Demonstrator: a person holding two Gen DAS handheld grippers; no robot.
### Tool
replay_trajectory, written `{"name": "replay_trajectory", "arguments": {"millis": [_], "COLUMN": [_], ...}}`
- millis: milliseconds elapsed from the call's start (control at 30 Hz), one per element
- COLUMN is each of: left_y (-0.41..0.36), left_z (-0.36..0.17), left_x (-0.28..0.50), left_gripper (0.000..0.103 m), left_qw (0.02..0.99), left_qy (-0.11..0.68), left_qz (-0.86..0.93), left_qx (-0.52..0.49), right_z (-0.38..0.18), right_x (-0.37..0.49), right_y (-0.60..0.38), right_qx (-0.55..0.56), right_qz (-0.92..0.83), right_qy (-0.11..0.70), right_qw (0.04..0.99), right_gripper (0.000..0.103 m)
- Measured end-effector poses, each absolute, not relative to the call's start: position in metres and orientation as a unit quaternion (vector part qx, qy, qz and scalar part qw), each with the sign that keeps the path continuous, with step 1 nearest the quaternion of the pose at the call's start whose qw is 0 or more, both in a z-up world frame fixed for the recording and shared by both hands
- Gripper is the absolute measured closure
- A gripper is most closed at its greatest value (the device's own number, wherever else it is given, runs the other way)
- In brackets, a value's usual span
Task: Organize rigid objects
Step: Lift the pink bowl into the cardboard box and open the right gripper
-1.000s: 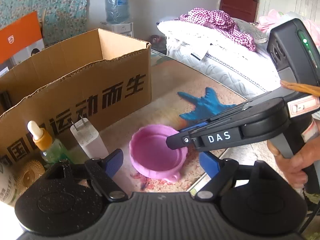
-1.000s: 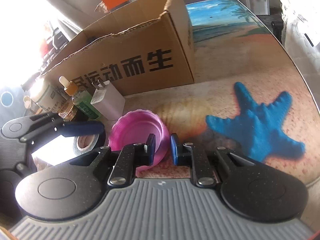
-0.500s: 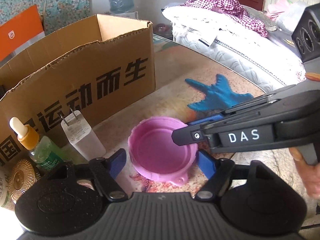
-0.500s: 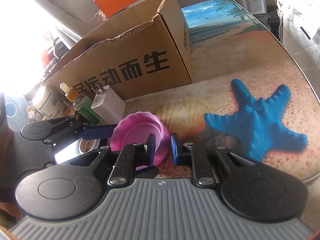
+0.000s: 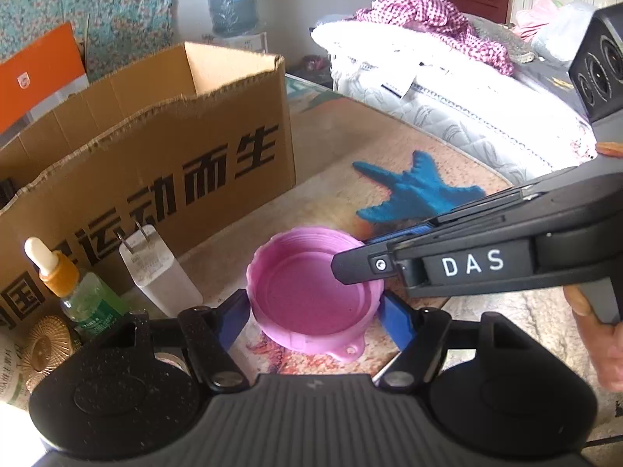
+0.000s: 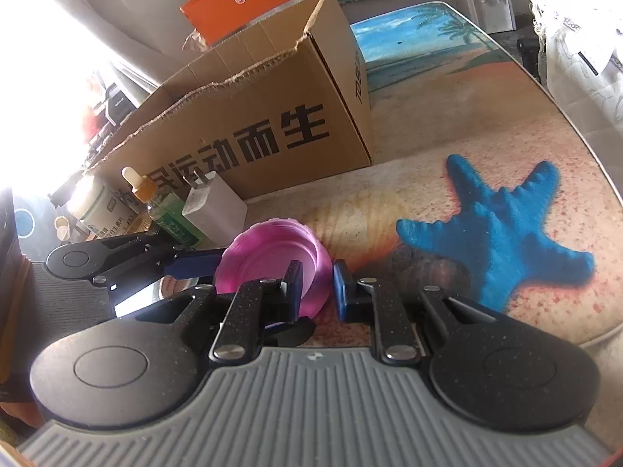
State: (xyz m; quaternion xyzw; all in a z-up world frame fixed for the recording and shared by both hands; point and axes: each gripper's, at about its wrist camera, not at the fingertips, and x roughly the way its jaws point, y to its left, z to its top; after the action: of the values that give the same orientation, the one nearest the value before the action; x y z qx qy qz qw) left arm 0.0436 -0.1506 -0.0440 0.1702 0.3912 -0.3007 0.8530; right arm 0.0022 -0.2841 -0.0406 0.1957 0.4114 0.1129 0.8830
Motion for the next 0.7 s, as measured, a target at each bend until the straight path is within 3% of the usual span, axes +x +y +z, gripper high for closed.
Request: {"name": "replay_trajectory", "arguments": {"millis": [433, 700], "left_y": [-0.122, -0.083], "left_z": [0.035, 0.089], "left_x": [0.023, 0.058], "left_gripper": [0.030, 0.030], "left_qw": [0.898, 0.927], "left_qy": [0.307, 0.261], "left_qz": [-0.275, -0.225], "left_qx": [0.158, 0.146], "right_z": [0.037, 0.093], "right_x": [-0.016, 0.028], "right_y": [-0.263, -0.232], "right_qx": [0.157, 0.126], "right_qz": [0.135, 0.197], "right_qy": [0.319, 0.256], "right_qw": [0.925, 0.938], "right_gripper": [0.087, 0.086]}}
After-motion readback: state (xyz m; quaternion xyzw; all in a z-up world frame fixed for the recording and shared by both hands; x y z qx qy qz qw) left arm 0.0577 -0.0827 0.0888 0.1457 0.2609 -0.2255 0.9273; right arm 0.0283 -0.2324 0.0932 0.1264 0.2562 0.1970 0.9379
